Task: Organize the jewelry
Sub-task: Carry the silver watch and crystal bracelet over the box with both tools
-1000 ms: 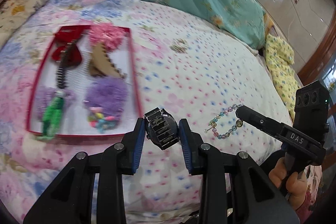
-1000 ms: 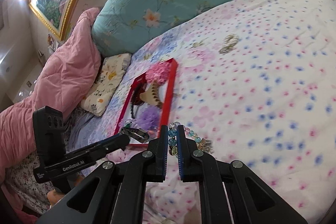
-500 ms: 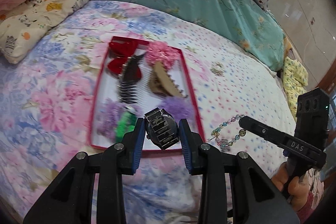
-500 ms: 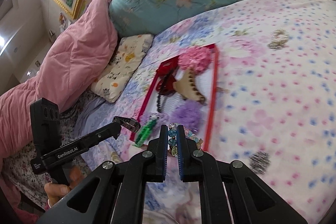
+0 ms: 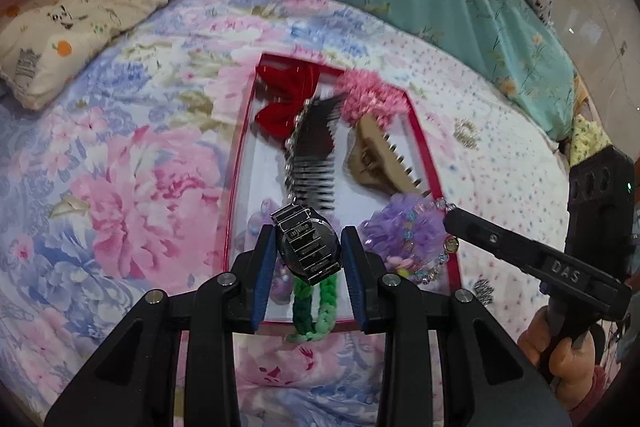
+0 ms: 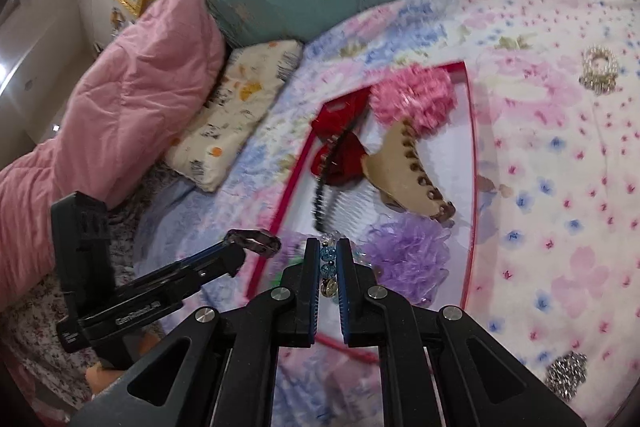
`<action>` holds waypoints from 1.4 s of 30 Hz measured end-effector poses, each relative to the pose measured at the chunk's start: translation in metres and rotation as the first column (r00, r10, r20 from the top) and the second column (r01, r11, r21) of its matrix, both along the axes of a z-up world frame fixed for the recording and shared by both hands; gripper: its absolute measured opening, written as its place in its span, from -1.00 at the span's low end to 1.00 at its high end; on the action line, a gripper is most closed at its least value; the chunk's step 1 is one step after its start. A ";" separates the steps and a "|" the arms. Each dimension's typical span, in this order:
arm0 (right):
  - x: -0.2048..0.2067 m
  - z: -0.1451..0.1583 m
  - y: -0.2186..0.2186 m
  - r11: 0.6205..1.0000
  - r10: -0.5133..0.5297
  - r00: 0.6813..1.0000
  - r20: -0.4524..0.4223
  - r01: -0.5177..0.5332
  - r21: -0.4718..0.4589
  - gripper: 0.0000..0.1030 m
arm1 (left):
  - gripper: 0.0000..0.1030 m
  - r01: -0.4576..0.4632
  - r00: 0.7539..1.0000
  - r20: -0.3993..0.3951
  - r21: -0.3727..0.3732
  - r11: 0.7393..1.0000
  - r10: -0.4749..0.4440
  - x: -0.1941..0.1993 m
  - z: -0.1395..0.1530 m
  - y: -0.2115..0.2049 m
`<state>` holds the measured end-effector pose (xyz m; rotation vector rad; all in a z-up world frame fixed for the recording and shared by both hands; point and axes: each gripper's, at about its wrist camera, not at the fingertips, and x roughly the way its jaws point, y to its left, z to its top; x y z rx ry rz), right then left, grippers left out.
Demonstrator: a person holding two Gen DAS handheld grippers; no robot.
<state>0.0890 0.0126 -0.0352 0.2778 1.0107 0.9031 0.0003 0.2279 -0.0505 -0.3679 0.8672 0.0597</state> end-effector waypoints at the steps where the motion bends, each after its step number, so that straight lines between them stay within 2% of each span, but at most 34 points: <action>1: 0.003 -0.004 0.002 1.000 -0.003 1.000 -0.010 0.003 -0.006 -0.86 | -0.41 0.003 1.000 -0.009 -0.001 1.000 -0.003 0.002 -0.004 -0.001; 6: 0.011 -0.028 0.003 0.999 -0.014 0.999 -0.033 0.012 -0.053 -0.86 | -0.41 0.005 0.999 -0.037 0.002 1.000 -0.005 0.009 -0.016 -0.003; 12: 0.017 -0.042 0.000 0.996 -0.027 0.999 -0.031 0.024 -0.091 -0.86 | -0.41 0.003 0.999 -0.045 0.007 1.000 -0.003 0.015 -0.021 -0.004; 16: 0.019 -0.044 0.004 0.995 -0.017 1.000 -0.026 0.014 -0.102 -0.86 | -0.51 0.020 0.996 -0.088 0.002 1.000 -0.020 0.023 -0.031 -0.008; 25: 0.022 -0.046 0.009 0.994 -0.014 1.000 -0.024 0.012 -0.104 -0.85 | -0.52 0.019 0.996 -0.088 0.002 1.000 -0.019 0.022 -0.031 -0.009; 31: 0.022 -0.045 0.011 0.994 -0.010 1.000 -0.024 0.007 -0.108 -0.85 | -0.51 0.012 0.996 -0.091 -0.027 1.000 -0.014 0.022 -0.033 -0.003; 42: 0.019 -0.042 0.011 0.993 -0.010 1.000 -0.013 0.008 -0.116 -0.77 | -0.51 0.007 0.996 -0.093 -0.026 1.000 -0.009 0.022 -0.032 -0.003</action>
